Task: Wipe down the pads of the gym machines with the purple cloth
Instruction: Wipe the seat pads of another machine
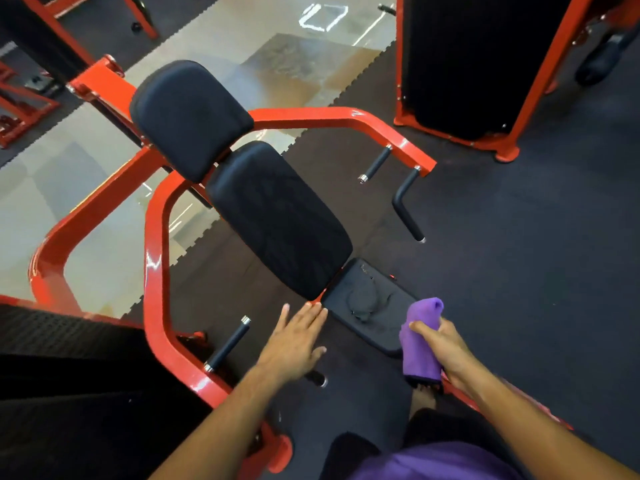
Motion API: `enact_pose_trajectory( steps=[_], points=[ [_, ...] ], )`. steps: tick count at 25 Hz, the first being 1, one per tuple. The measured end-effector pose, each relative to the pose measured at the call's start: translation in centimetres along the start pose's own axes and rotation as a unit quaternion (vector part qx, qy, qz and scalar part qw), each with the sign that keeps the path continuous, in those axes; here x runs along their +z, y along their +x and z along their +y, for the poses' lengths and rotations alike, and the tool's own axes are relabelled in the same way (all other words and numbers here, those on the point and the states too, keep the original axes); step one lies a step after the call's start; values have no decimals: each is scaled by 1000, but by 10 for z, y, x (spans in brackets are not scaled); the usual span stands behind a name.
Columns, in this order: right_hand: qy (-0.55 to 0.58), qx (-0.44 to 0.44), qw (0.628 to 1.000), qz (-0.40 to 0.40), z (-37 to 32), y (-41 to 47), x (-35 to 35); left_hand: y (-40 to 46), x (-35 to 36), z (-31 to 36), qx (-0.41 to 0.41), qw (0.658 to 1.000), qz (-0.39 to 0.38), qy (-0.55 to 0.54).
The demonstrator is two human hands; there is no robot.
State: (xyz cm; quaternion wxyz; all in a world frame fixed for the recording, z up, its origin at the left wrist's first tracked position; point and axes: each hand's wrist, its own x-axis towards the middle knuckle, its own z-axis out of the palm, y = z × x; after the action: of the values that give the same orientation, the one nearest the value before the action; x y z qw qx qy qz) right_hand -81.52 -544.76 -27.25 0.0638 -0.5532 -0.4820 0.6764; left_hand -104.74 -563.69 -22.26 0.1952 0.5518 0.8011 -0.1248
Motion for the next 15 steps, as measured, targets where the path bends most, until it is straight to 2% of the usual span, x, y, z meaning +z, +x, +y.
enact_pose_trajectory(
  steps=[3,9,15],
  points=[
    [-60,0,998,34,-5,30,17,39,-25,-35,16,997,-2,79],
    [-154,-17,987,44,-25,63,35,105,-16,-61,65,990,-37,123],
    [-174,5,974,144,-16,57,59,136,-9,-106,144,976,-3,163]
  ],
)
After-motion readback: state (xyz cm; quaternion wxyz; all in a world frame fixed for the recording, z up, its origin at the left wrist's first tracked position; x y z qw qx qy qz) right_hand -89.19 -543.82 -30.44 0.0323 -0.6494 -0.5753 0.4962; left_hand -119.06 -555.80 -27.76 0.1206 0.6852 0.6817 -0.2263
